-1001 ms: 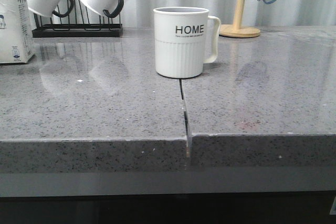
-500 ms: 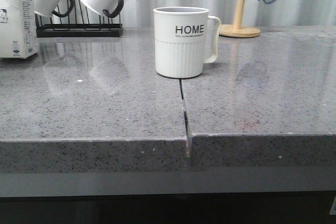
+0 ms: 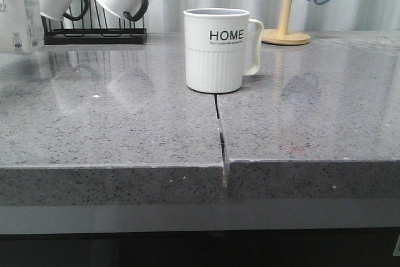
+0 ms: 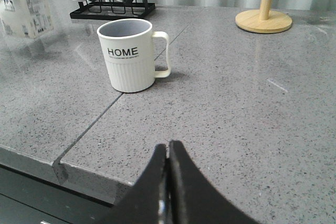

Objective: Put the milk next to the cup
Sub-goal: 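Lift the milk carton with the left gripper and carry it toward the mug, then lower the carton beside the mug and open the left gripper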

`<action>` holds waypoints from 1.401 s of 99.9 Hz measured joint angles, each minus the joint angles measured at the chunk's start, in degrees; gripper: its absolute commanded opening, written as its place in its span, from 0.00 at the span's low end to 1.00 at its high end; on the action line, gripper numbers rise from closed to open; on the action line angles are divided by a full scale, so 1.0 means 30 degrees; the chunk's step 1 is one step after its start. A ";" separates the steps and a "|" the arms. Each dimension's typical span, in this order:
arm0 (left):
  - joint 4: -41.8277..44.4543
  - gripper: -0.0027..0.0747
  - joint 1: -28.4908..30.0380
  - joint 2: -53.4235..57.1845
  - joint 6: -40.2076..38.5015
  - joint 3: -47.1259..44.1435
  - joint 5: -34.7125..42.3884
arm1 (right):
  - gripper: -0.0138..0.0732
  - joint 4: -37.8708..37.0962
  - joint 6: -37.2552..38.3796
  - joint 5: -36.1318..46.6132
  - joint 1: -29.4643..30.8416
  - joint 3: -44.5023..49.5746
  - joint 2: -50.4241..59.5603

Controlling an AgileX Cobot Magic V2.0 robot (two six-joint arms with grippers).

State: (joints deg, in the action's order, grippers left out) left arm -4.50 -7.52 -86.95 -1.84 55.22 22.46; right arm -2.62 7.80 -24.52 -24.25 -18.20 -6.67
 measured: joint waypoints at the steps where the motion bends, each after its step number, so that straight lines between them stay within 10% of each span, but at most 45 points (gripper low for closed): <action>1: 0.0000 0.14 -0.0083 0.0065 0.0000 -0.0041 0.0000 | 0.08 0.0000 0.0000 0.0000 0.0000 0.0000 0.0000; 109: -0.1144 0.15 -0.8440 -0.1786 0.0000 -0.1932 0.5260 | 0.08 0.0000 0.0000 0.0000 0.0000 0.0000 0.0000; 123: -0.1144 0.32 -0.8493 -0.2176 0.0000 -0.1932 0.5381 | 0.08 0.0000 0.0000 0.0000 0.0000 0.0000 0.0000; 140: -0.1153 0.76 -0.8493 -0.2188 0.0000 -0.1932 0.5416 | 0.08 0.0000 0.0000 0.0000 0.0000 0.0000 0.0000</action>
State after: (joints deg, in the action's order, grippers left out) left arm -7.96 -33.00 -93.52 -1.84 49.43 38.70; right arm -2.62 7.80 -24.52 -24.25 -18.20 -6.67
